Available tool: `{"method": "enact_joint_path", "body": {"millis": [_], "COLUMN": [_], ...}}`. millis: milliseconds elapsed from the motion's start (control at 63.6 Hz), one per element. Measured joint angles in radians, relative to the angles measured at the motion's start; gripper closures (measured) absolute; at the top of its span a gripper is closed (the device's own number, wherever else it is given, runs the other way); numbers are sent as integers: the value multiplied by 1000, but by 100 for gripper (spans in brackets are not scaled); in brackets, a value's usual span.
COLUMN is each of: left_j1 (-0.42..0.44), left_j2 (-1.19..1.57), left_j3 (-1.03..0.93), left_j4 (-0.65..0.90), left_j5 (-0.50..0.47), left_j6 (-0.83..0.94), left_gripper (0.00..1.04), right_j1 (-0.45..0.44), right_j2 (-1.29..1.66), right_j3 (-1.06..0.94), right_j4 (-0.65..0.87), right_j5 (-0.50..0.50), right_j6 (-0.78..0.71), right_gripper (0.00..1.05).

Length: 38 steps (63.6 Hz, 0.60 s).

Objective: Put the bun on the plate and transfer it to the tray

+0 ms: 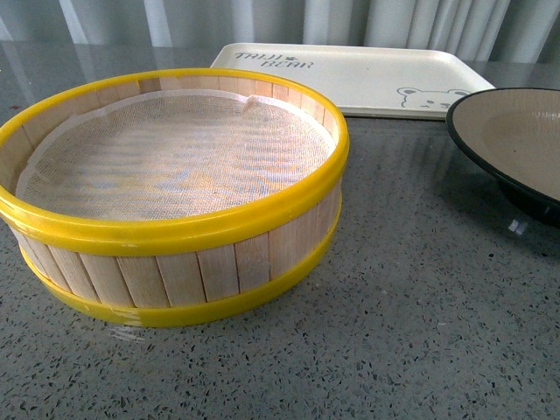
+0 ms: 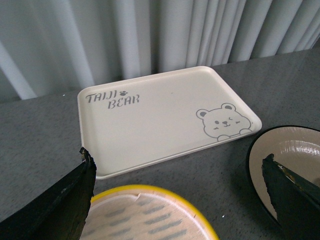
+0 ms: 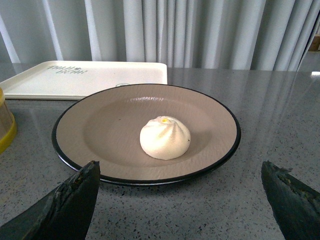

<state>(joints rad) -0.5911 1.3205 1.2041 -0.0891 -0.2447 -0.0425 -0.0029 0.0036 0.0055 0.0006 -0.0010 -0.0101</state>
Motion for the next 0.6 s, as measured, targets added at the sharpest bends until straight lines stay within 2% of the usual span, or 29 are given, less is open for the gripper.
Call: {"method": "enact_joint_path", "body": {"millis": [63,126,157,204,346,598], "left_j1": [27,59,88,154,296,391], "left_j2": [-61,-143,-185,-267,-438,-576], "left_j3": [-42,-148,-212,-323,-571,-830], "left_j4": [-12,114,188,275,369,452], "left_j5": [-1,-140,-169,-136,-61,60], "left_j6": [-10,10,16,23,28,35], "left_gripper": [7,16,21,30,55,100], "right_j1": [0,0,0,0,0,0], "right_j2": [0,0,0,0,0,0], "right_j3": [0,0,0,0,0,0], "right_j4": [0,0,0,0,0,0], "right_j5": [0,0,0,0,0,0], "right_j6": [0,0,0,0,0,0], "right_gripper": [9,9,9,9,9,9]}}
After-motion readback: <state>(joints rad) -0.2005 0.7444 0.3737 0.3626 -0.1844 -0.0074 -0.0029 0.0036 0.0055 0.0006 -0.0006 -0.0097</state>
